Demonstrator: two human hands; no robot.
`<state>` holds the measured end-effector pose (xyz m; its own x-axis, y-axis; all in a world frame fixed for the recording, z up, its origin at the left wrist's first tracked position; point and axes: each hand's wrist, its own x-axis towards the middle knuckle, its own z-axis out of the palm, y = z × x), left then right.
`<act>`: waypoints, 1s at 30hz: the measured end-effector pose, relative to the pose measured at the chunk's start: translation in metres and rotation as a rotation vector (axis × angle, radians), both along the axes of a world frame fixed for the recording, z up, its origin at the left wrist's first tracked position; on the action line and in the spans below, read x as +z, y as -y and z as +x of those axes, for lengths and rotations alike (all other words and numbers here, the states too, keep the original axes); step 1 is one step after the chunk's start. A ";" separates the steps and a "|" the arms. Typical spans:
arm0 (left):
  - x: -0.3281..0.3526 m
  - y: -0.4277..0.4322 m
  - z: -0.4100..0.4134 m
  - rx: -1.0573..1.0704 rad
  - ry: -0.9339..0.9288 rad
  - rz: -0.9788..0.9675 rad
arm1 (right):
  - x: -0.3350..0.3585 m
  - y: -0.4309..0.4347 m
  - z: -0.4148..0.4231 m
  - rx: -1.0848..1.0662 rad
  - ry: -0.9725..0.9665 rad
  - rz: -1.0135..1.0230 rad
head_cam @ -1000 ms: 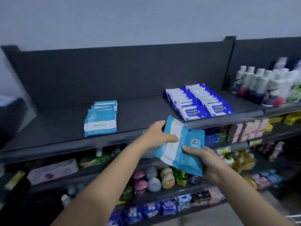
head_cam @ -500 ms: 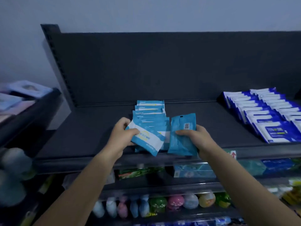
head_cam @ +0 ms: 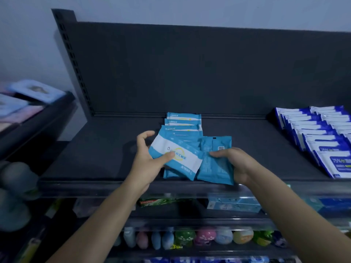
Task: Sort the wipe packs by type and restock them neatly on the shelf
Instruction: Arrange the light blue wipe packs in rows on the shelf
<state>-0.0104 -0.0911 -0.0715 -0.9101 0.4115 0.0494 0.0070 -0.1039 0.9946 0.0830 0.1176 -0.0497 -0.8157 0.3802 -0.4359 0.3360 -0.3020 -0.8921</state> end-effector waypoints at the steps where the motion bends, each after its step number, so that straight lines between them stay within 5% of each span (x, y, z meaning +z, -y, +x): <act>1: 0.004 0.000 -0.002 0.023 0.004 0.009 | 0.001 0.002 0.002 0.027 -0.027 -0.021; 7: 0.025 -0.021 0.006 -0.095 0.043 0.130 | 0.006 0.022 0.010 0.099 -0.204 -0.060; 14: 0.043 -0.002 -0.017 -0.335 -0.182 -0.263 | 0.011 0.015 0.026 -0.160 -0.222 0.012; 20: 0.050 -0.007 -0.028 -0.514 -0.549 -0.888 | 0.014 -0.014 0.048 -0.311 -0.317 0.027; 30: 0.024 -0.015 -0.015 -0.324 -0.874 -0.818 | 0.008 0.021 0.036 -0.031 -0.162 0.065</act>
